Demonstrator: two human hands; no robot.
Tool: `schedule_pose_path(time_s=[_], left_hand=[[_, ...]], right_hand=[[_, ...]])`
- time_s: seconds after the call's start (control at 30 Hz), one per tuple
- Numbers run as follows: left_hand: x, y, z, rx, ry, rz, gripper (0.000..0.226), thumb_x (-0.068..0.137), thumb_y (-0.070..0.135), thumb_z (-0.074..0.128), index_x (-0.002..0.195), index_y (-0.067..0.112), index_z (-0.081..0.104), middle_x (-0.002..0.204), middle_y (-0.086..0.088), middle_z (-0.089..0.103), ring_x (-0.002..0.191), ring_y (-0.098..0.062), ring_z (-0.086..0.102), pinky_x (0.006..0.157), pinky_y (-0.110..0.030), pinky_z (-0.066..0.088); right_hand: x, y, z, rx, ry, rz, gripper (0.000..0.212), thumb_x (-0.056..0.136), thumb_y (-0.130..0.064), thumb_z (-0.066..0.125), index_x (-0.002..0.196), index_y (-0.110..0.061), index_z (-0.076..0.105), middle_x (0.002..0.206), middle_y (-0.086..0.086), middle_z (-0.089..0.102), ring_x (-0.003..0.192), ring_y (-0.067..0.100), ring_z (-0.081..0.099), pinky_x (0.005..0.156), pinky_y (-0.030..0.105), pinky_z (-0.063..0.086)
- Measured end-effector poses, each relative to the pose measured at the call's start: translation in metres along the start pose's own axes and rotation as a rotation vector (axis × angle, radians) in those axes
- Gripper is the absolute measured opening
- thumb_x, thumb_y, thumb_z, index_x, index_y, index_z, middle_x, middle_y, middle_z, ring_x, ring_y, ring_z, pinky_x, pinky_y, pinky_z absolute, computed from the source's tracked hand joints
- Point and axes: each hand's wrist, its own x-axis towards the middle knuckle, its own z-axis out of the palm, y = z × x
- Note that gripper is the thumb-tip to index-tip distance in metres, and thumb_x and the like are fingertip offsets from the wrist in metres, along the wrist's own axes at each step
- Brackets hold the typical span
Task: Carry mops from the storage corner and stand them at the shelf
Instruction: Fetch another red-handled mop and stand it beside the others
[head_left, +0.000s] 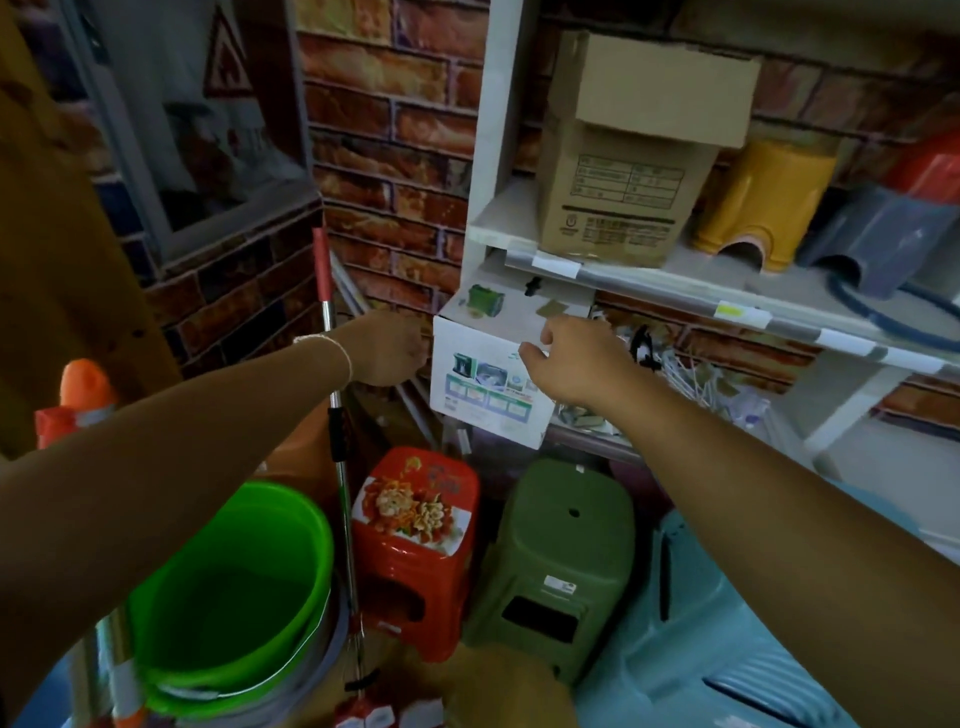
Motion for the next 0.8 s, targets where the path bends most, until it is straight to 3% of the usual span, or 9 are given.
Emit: schedule_pose_path(time_s=[0.23,0.37,0.5,0.67,0.8], left_hand=[[0.037,-0.05,0.013,-0.087,-0.058,-0.056,0.04,0.102,0.03,0.043,0.131,0.003,0.052,0.134,-0.012,0.055,0.121,-0.03,0.052,0.097,-0.029,0.042],[0.053,-0.074,0.035,-0.178,-0.022,-0.158,0.034,0.101,0.024,0.048,0.128,0.006,0.054,0.127,-0.012,0.06,0.118,-0.029,0.056,0.092,-0.026,0.041],[0.068,-0.098,0.049,-0.185,0.132,-0.275,0.028,0.096,0.025,0.052,0.121,0.016,0.058,0.117,-0.006,0.065,0.108,-0.03,0.062,0.075,-0.026,0.042],[0.099,-0.124,0.056,-0.294,0.175,-0.47,0.039,0.088,0.023,0.061,0.125,0.011,0.059,0.121,-0.012,0.066,0.109,-0.031,0.062,0.089,-0.032,0.048],[0.123,-0.142,0.077,-0.303,0.129,-0.646,0.049,0.094,0.029,0.055,0.14,0.017,0.046,0.137,-0.011,0.055,0.121,-0.028,0.055,0.098,-0.035,0.045]], right_hand=[[0.066,-0.024,0.033,0.024,-0.092,-0.035,0.045,0.1,-0.046,0.045,0.119,-0.007,0.056,0.115,0.013,0.061,0.102,0.031,0.057,0.087,0.042,0.053],[0.11,-0.034,0.058,0.037,-0.161,-0.094,0.046,0.101,-0.044,0.046,0.119,-0.003,0.057,0.114,0.016,0.062,0.101,0.032,0.058,0.088,0.044,0.053],[0.161,-0.049,0.092,0.058,-0.268,-0.193,0.048,0.102,-0.044,0.046,0.124,-0.002,0.056,0.112,0.017,0.063,0.102,0.034,0.059,0.087,0.044,0.053],[0.23,-0.073,0.134,0.142,-0.398,-0.34,0.033,0.101,-0.043,0.048,0.096,-0.01,0.05,0.08,0.007,0.051,0.073,0.027,0.052,0.067,0.042,0.048],[0.277,-0.093,0.173,0.301,-0.458,-0.368,0.033,0.099,-0.044,0.052,0.103,-0.012,0.06,0.096,0.007,0.063,0.089,0.026,0.06,0.086,0.047,0.054]])
